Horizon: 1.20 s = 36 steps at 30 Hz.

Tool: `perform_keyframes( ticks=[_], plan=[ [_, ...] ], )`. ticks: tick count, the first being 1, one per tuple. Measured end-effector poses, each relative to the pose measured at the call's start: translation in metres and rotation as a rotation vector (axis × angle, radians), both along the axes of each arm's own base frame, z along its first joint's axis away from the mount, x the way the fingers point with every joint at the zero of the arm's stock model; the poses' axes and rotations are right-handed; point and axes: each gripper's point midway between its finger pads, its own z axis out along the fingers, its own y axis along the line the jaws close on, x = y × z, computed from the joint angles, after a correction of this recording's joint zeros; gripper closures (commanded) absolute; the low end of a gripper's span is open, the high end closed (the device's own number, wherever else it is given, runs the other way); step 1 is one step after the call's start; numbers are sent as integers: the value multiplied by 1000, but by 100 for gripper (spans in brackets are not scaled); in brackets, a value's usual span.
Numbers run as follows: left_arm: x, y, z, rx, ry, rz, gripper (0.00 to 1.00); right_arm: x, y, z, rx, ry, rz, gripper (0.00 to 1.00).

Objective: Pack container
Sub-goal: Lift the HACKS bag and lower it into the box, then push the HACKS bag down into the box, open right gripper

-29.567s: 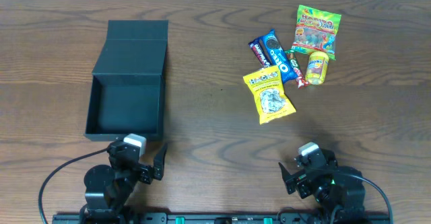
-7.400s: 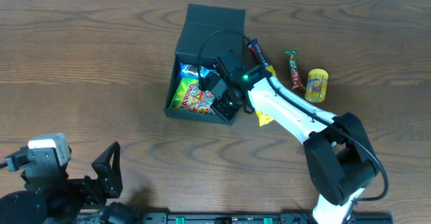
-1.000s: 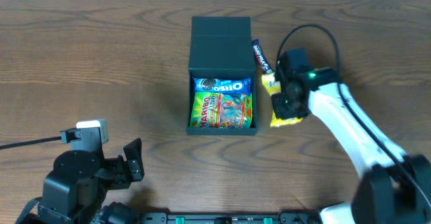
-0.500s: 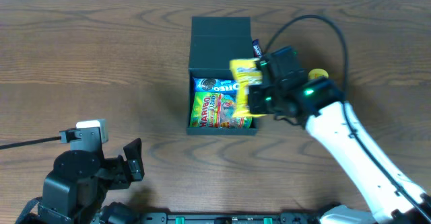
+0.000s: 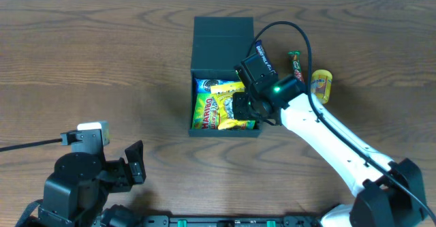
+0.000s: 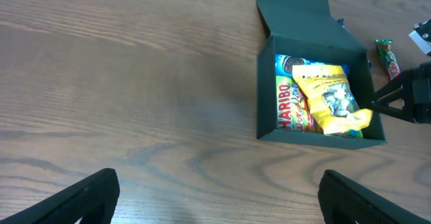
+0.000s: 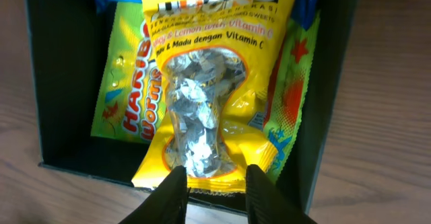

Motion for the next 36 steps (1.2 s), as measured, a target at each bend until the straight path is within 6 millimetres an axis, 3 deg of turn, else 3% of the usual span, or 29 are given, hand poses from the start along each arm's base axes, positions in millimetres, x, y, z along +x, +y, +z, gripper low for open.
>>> perform_keyframes(
  ticks=[4,8,13,21,36],
  plan=[
    [0,0,0,0,0,0,5,5,4,2,12,-24,7,89],
    [0,0,0,0,1,0,5,16,15,8,39,-90,42,99],
    [0,0,0,0,1,0,5,17,21,-1,30,-84,63,99],
    [0,0,0,0,1,0,5,14,19,-64,-63,53,73,99],
    [-1,0,0,-1,3,-3,5,13,15,-61,-80,74,67,99]
  ],
)
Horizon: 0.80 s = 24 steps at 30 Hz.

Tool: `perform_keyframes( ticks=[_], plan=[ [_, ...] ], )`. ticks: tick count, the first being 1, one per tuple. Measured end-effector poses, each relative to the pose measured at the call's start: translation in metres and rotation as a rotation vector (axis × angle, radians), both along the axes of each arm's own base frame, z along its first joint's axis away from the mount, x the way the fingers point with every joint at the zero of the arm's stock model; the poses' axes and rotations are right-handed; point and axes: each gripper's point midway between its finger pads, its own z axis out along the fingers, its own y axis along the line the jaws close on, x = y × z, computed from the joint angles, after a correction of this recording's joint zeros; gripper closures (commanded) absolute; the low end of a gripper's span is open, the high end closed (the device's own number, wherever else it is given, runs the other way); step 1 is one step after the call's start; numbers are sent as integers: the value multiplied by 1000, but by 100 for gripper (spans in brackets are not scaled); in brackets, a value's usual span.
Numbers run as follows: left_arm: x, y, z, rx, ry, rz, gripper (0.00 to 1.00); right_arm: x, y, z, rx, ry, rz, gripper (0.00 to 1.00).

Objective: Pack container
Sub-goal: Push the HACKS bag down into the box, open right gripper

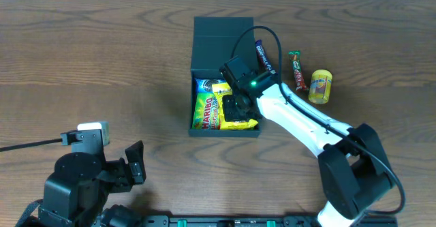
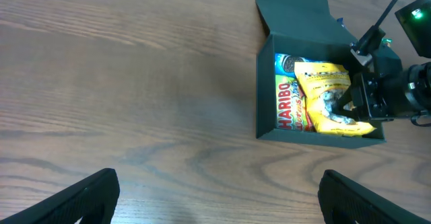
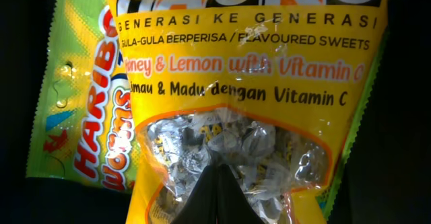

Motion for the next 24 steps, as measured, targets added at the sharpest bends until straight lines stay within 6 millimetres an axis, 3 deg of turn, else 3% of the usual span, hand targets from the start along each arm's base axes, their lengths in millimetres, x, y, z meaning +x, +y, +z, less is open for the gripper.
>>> perform_keyframes(
  ticks=[8,14,18,24],
  plan=[
    [0,0,0,0,0,0,5,15,17,35,109,-109,14,99],
    [0,0,0,0,1,0,5,25,41,44,173,-180,60,99],
    [0,0,0,0,1,0,5,25,47,29,163,-158,72,99],
    [0,0,0,1,2,0,4,18,40,-16,90,-59,64,99]
  ],
)
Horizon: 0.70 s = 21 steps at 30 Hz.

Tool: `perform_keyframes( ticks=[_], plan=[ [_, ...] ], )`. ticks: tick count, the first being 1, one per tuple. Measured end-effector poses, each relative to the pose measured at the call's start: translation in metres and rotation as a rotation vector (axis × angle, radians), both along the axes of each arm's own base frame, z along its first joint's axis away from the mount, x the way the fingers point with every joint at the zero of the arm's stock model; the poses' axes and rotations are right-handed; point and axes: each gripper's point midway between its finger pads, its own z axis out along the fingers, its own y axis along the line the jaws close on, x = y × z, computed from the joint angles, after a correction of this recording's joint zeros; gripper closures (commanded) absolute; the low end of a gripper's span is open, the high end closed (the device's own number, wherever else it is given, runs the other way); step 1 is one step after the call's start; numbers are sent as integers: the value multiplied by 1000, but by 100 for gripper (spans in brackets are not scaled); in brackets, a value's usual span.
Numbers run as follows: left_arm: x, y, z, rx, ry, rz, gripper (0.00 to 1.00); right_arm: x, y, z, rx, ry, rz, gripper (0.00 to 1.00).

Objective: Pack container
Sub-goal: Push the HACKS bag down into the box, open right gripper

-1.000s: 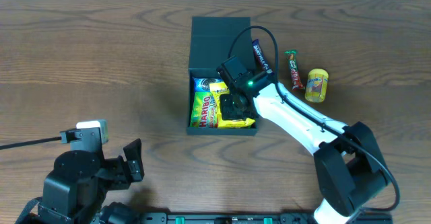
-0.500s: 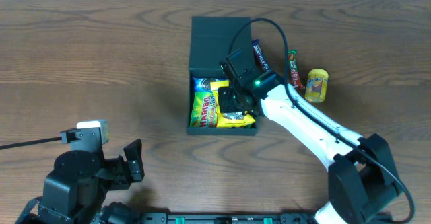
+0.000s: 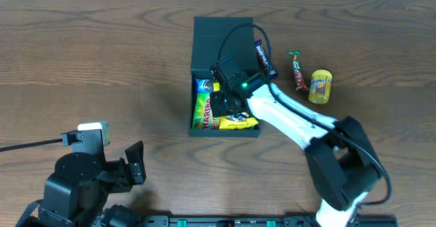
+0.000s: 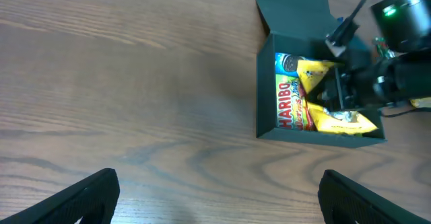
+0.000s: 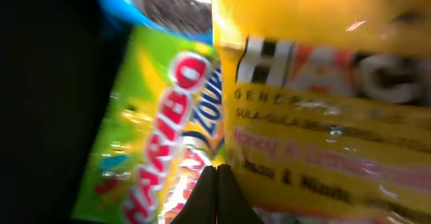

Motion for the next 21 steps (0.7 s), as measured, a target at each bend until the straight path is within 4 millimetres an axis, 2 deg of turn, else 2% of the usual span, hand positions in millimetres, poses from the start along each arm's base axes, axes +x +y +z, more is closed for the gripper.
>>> perform_keyframes(
  ticks=[7,12,16,18,20,21],
  plan=[
    [0,0,0,1,1,0,5,-1,-11,-5,-55,10,-47,99],
    [0,0,0,1,1,0,5,-2,-10,-4,-49,15,-50,99],
    [0,0,0,1,2,0,5,-3,-2,2,-12,26,-17,99],
    [-1,0,-1,2,4,0,5,-2,4,13,10,23,11,99],
    [-1,1,-1,3,7,0,5,0,8,36,35,-5,46,99],
    [-2,1,-2,5,11,0,5,4,12,65,64,-64,80,99]
  ],
)
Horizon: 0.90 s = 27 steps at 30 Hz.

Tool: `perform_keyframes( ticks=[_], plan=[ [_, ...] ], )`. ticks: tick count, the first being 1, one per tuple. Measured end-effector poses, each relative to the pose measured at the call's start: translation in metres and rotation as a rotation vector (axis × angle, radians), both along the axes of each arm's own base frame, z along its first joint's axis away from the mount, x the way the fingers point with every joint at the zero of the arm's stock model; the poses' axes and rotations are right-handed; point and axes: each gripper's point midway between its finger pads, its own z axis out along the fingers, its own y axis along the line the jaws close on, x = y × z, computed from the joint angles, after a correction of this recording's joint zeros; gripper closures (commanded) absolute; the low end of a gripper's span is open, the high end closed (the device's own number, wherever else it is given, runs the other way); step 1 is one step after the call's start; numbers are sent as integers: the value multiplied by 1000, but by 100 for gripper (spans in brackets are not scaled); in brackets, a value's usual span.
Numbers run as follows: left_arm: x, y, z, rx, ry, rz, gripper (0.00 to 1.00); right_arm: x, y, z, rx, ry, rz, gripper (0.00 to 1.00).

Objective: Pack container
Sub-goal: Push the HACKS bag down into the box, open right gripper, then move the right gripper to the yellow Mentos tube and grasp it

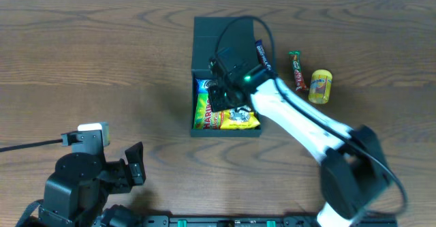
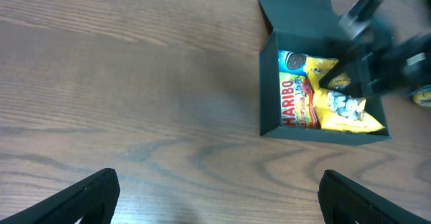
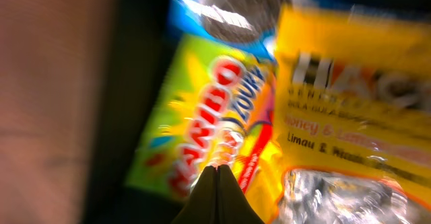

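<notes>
The dark open box stands mid-table with its lid folded back. Inside lie a green Haribo bag, a yellow Hacks sweets bag and a blue Oreo pack. My right gripper is shut with nothing in it, its tips low over the Haribo bag beside the yellow bag's left edge. In the overhead view the right gripper hides the box's middle. My left gripper is open over bare wood, well short of the box.
Right of the box lie a dark blue bar, a red and green bar and a small yellow can. The left arm sits at the table's near left corner.
My right gripper, still shut, sits slightly farther back and left in the box. Its camera now also takes in the box's left wall and the wood beyond. The left arm is unmoved.
First my right gripper stood slightly open at the box's near edge over the yellow bag's bottom. Then it was shut, low on that bag's window. Later it was shut at the seam between Haribo and yellow bag, and it is there now, nearer the left wall.
</notes>
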Motion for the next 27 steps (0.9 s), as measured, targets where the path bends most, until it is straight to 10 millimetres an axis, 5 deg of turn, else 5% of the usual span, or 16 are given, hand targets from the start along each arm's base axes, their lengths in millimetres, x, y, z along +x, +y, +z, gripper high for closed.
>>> perform_keyframes(
  ticks=[3,5,9,13,16,18,27],
  plan=[
    [0,0,0,0,1,0,5,8,-7,68,47,-158,18,99],
    [0,0,0,0,1,0,5,14,-35,114,42,-271,-34,99],
    [0,0,0,1,2,0,5,27,-118,141,-70,-327,-233,99],
    [0,0,0,0,2,0,4,40,-197,120,-197,-246,-442,97],
    [0,0,0,0,2,0,5,42,-247,94,-261,-142,-581,55],
    [0,0,0,1,2,0,5,40,-271,75,-287,-61,-642,45],
    [0,0,0,0,1,0,4,44,-300,-2,-356,158,-696,41]
  ],
)
